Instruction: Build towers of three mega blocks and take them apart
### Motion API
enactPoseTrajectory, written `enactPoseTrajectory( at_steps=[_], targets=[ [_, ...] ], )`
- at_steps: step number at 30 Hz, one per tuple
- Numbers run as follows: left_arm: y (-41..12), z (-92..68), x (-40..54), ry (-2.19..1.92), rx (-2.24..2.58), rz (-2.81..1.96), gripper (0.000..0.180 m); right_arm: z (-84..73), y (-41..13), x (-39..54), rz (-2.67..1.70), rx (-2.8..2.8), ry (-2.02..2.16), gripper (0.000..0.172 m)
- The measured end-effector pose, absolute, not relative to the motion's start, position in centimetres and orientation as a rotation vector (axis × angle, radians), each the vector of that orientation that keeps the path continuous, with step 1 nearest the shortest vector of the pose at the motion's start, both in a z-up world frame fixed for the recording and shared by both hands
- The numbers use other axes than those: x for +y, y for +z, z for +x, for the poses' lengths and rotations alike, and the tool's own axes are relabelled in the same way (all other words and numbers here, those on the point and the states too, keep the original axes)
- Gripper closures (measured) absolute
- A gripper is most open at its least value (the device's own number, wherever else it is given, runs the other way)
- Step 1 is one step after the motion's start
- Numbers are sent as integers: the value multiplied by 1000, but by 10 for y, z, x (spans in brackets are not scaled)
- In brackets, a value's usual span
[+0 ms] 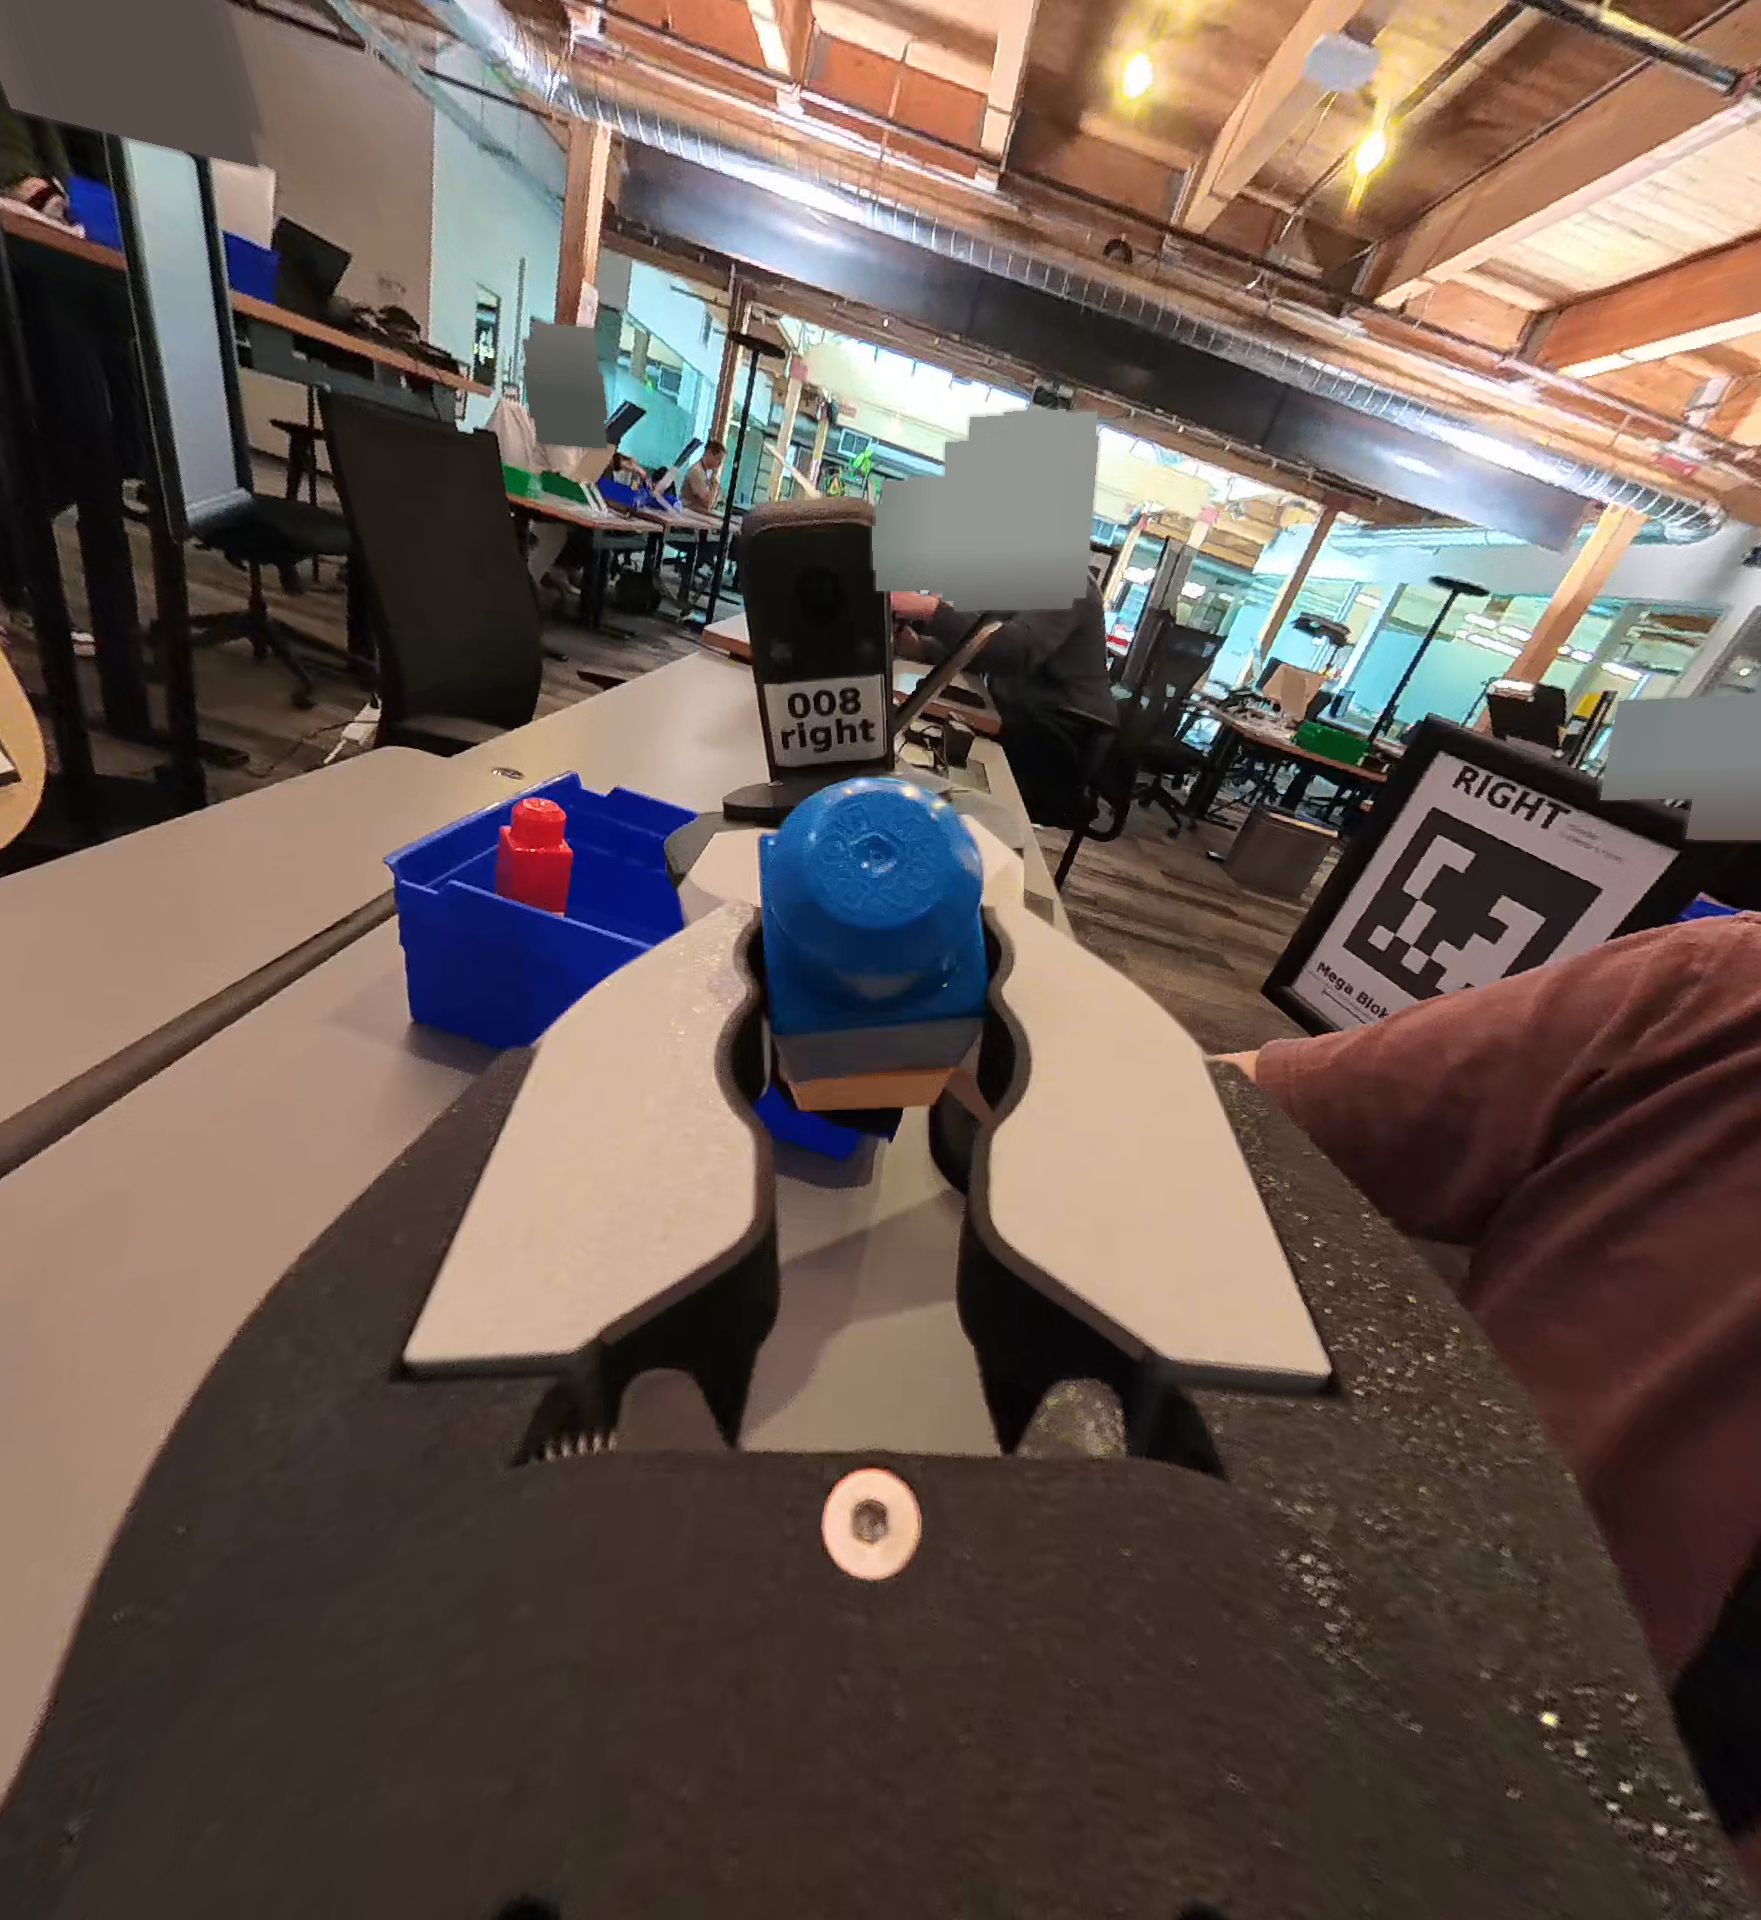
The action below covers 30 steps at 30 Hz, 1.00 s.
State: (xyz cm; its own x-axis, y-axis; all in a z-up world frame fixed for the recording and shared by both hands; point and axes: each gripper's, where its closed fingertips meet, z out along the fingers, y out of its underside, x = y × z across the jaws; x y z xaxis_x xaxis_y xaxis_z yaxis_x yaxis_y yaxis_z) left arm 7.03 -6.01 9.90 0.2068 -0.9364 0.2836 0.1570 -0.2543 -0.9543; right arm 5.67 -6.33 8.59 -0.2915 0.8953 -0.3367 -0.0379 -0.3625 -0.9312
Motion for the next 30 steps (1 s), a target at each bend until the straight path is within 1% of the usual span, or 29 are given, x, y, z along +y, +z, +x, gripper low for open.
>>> enactPoseTrajectory(
  at_steps=[3,4,5,6,8,12,13,14,30],
  targets=[
    [95,68,-60,-1224,836,-1456,144,55,81,-61,-1279,-1184,1676,136],
    [95,66,-60,-1205,839,-1464,144,55,77,-59,-1307,-1207,1615,132],
    [97,63,-59,-1189,830,-1465,144,54,73,-56,-1334,-1228,1546,118],
    [99,61,-59,-1185,822,-1470,144,54,70,-56,-1351,-1254,1491,109],
    [102,56,-60,-1196,812,-1481,144,53,66,-61,-1357,-1307,1457,113],
    [101,56,-60,-1214,795,-1506,144,46,61,-68,-1375,-1323,1482,113],
    [100,58,-61,-1227,800,-1507,145,45,60,-69,-1378,-1329,1496,117],
    [99,59,-62,-1237,801,-1512,144,46,58,-70,-1383,-1335,1516,134],
    [86,58,-62,-1296,832,-1572,144,45,47,-75,-1472,-1372,1625,136]
  ],
)
